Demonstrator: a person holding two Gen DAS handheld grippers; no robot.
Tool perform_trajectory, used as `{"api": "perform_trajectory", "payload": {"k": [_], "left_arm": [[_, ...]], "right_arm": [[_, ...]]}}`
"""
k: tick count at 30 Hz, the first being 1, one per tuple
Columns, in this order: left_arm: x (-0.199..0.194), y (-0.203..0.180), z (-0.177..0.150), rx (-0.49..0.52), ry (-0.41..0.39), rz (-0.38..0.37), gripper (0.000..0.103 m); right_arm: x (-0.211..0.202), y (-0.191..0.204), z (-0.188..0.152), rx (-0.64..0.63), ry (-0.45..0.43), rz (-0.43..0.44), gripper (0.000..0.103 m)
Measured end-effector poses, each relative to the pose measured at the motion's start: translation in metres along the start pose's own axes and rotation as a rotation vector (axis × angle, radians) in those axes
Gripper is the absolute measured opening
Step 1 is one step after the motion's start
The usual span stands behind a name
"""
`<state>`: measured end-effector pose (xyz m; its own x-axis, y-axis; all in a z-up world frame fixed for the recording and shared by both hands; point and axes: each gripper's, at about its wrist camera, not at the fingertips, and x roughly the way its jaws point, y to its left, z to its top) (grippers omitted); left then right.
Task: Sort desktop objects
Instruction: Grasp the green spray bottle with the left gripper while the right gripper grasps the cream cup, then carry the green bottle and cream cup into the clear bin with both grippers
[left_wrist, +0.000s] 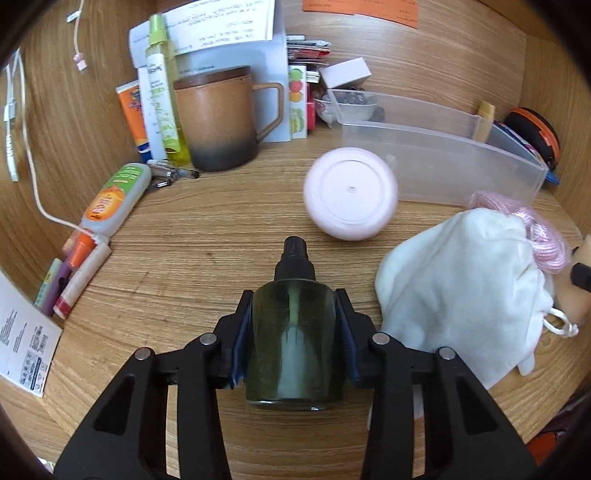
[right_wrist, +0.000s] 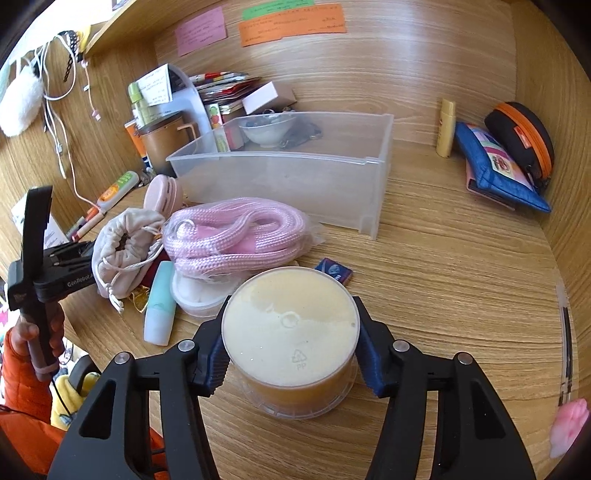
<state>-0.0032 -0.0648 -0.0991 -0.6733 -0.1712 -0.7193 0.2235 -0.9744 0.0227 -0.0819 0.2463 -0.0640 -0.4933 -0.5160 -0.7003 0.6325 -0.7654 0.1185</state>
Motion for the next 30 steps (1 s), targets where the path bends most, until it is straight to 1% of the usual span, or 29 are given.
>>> {"api": "perform_trajectory", "payload": {"k": [5,10,16,18,23,25,27,30], "left_arm": [[-0.004,0.003,-0.004,-0.046,-0.012,0.007,0.041],[-0.02,0.01,0.001,-0.061,-0.047,0.012,0.041],[-0.043,0.017,0.015,-0.07,-0.096,-0.034,0.041],[-0.05,0.015,0.021,-0.057,-0.111,-0.046,0.041],[-0.067,0.007,0.041,0.008,-0.136,-0.076,0.041],[-0.071,0.001,0.05,0.044,-0.142,-0.082,0.041],[-0.074,-0.003,0.059,0.07,-0.141,-0.104,0.041],[-0.075,-0.009,0.073,0.104,-0.121,-0.157,0.041]], "right_arm": [[-0.012,-0.005,0.007,0.002,-0.027,-0.007,0.054],[-0.022,-0.007,0.02,-0.019,-0.055,-0.037,0.054],[-0.032,-0.009,0.036,-0.038,-0.089,-0.04,0.054],[-0.035,-0.009,0.043,-0.04,-0.095,-0.022,0.054],[-0.04,-0.004,0.057,-0.073,-0.112,-0.022,0.054],[-0.039,-0.002,0.064,-0.076,-0.105,0.007,0.054],[-0.039,-0.001,0.07,-0.08,-0.105,0.031,0.054],[-0.04,0.001,0.081,-0.093,-0.113,0.037,0.054]]}}
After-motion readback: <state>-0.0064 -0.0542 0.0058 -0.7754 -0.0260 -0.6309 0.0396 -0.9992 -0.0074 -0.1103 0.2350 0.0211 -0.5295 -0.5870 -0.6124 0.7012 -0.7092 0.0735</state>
